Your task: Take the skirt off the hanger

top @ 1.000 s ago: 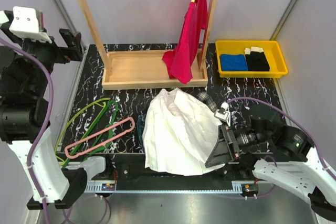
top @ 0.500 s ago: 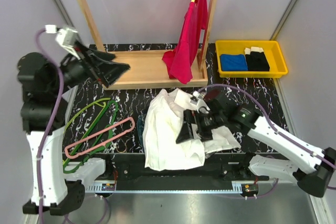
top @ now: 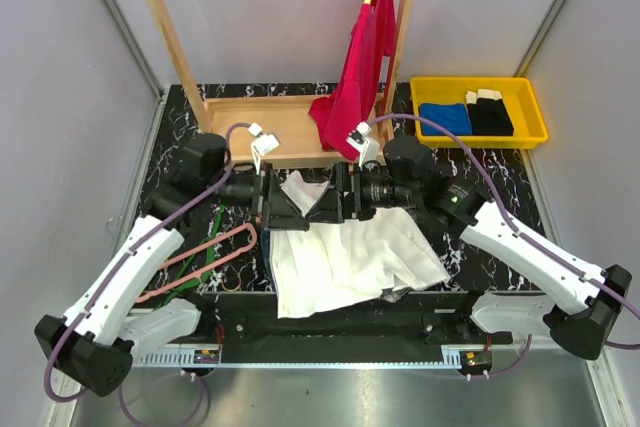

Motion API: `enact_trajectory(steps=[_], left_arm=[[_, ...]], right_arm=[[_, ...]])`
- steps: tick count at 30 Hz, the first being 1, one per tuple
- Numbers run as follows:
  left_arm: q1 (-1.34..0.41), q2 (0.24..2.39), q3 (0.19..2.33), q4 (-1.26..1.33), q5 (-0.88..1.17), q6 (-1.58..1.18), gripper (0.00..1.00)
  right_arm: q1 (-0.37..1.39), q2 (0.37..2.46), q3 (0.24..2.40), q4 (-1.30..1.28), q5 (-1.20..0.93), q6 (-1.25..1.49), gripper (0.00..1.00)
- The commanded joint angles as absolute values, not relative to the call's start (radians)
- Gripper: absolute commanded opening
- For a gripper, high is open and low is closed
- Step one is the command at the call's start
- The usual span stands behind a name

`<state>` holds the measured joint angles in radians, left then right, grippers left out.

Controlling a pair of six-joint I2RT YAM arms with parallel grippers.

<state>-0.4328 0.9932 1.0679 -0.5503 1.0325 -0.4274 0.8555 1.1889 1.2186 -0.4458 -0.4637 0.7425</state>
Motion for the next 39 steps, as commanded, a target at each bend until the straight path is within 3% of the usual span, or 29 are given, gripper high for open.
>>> enact_trajectory(steps=[1, 6, 12, 18, 23, 28, 34, 39], left_arm=[[-0.495, 0.999, 0.993, -0.414, 1.003, -0.396, 0.99], [-0.575, 1.135, 0.948, -0.364, 0.965, -0.359, 0.99], [-0.575, 1.296, 0.839, -0.442, 0.781, -0.148, 0.99], [-0.457, 1.281, 0.873, -0.573, 0.707, -0.091, 0.99], [-0.419, 1.135, 1.150, -0.846, 0.781, 0.009, 0.99], [-0.419, 1.198, 1.694, -1.159, 0.968, 0.052, 0.99], [-0.375, 1.261, 2.084, -1.269, 0.939, 0.054, 0.99], [-0.315, 1.206, 2.042, -0.974, 0.717, 0.003, 0.99]], right_arm=[[0.850, 1.141, 1.167, -0.336, -0.445, 0.799, 1.00], [0.850, 1.097, 1.176, -0.334, -0.449, 0.828, 1.00], [0.850, 1.011, 1.313, -0.350, -0.368, 0.818, 1.00], [0.845, 1.019, 1.443, -0.362, -0.226, 0.761, 1.00], [0.838, 1.069, 1.612, -0.451, 0.214, 0.574, 1.00], [0.836, 1.328, 1.903, -0.465, 0.547, 0.316, 1.00], [0.758, 1.549, 2.094, -0.413, 0.568, 0.219, 0.99], [0.739, 1.552, 2.029, -0.355, 0.558, 0.232, 1.00]])
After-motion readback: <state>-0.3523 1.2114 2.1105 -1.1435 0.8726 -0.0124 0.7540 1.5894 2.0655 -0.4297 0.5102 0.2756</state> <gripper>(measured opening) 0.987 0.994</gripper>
